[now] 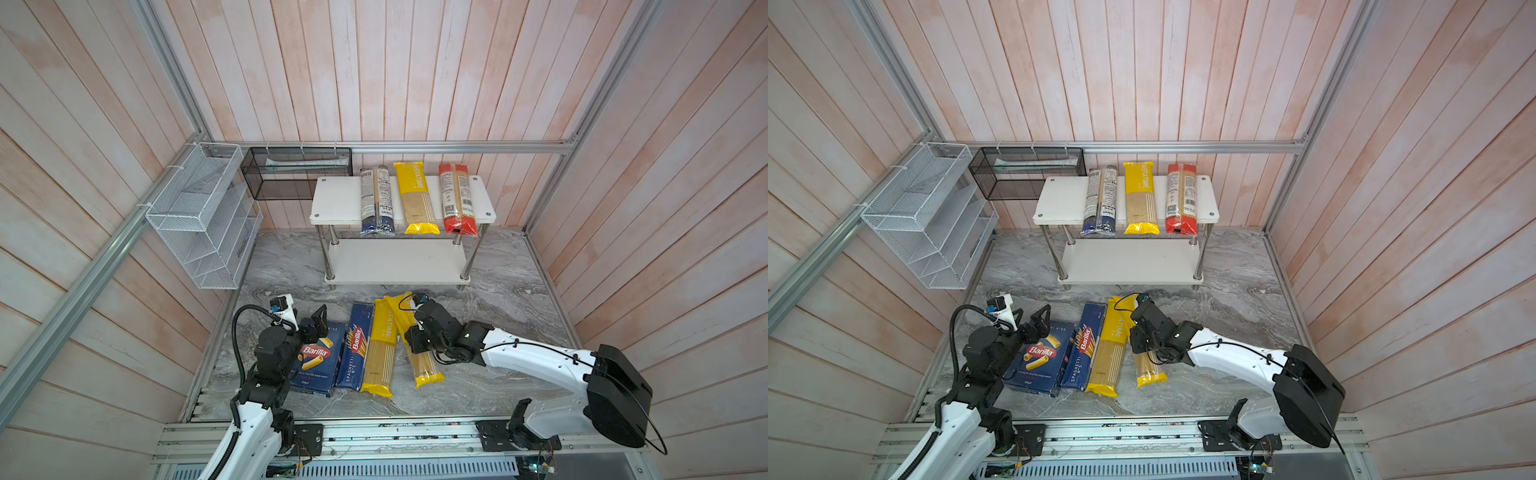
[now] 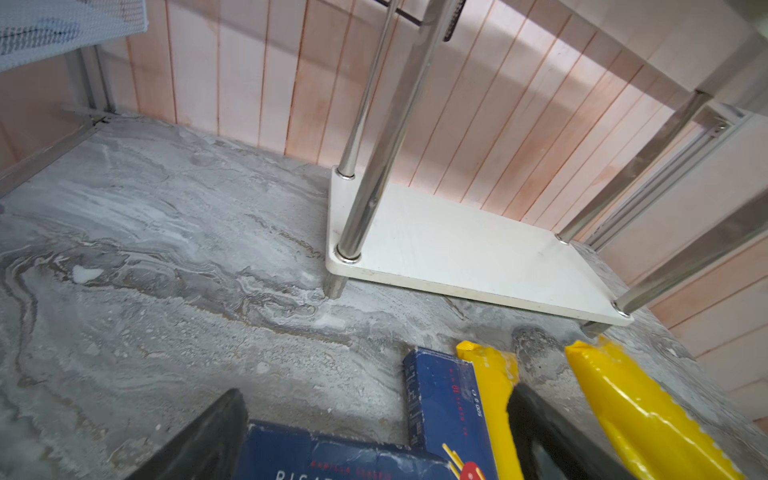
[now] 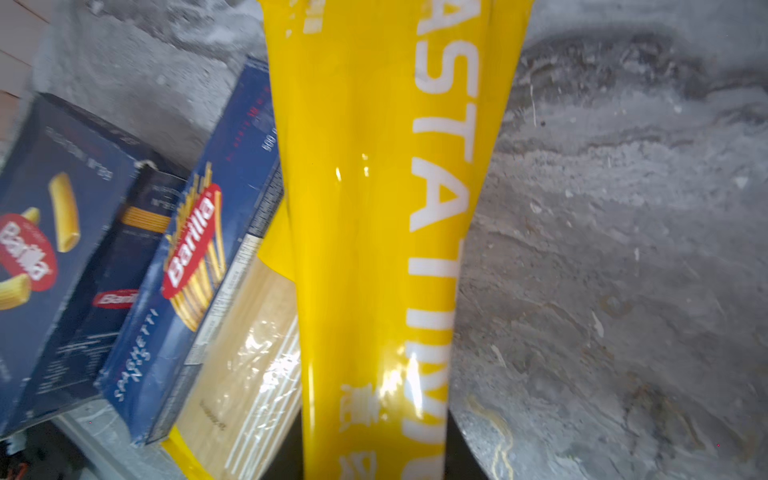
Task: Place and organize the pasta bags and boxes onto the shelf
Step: 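Lift the yellow PASTATIME bag off the table with the right gripper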
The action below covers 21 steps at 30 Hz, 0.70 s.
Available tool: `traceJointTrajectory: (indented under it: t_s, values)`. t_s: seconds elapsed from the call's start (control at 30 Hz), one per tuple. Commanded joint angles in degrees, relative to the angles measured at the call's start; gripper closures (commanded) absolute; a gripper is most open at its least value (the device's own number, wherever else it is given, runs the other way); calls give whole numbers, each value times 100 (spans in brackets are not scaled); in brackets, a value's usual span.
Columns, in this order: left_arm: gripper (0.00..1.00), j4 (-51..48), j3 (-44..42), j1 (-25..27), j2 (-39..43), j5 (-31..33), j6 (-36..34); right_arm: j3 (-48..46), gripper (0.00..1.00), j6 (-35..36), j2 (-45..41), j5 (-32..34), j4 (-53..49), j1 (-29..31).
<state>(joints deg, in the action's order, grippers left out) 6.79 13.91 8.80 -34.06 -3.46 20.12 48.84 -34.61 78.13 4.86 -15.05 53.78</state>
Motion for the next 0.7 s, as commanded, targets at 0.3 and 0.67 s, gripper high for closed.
traceJointTrajectory:
  t_s: [0.3, 0.67]
  values:
    - [0, 104, -54, -280, -232, -734, 36, 1578, 95, 625, 32, -526, 522, 192]
    - [0, 87, -63, -334, -214, -726, 69, 2802, 95, 911, 579, -751, 598, 484]
